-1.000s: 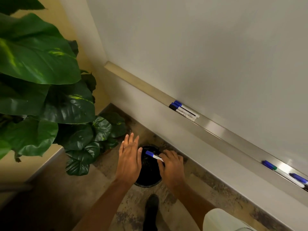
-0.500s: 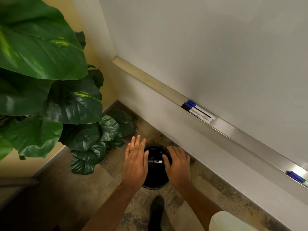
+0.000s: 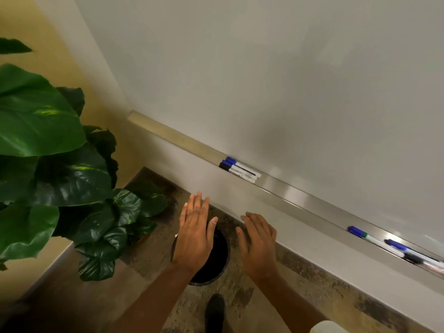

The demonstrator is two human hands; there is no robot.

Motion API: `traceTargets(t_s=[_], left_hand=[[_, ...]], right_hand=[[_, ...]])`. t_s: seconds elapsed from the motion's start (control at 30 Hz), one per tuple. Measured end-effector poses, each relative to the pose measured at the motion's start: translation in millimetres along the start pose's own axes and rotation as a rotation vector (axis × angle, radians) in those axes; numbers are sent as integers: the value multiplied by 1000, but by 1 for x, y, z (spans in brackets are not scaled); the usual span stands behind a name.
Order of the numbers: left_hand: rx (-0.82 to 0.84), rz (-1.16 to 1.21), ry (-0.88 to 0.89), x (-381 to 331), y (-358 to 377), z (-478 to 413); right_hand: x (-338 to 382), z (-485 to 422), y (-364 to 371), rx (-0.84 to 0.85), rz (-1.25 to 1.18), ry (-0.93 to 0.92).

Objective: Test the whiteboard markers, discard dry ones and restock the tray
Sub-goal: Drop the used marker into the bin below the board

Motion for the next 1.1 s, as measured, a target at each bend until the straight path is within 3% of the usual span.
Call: traceTargets(t_s=[0.27,0.73,1.1], left_hand=[[19,-14,219,-97,2,-17],[111,-112,417,-251,39,-40],[221,-229,396,-300,89,-48]], right_hand=[[-33,26,-80,-137,41,37],[-120,83,-195,-310,186,232],[-182,106,-232,-225,312,408]])
Point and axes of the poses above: each hand's wrist, its own z-axis away from the middle knuckle, its own y-axis out of the palm, x = y × z, the point moved 3 cm from there along -z, towards the middle knuckle, and after that the axes turned 13 degrees about x, right-handed, at the moved point
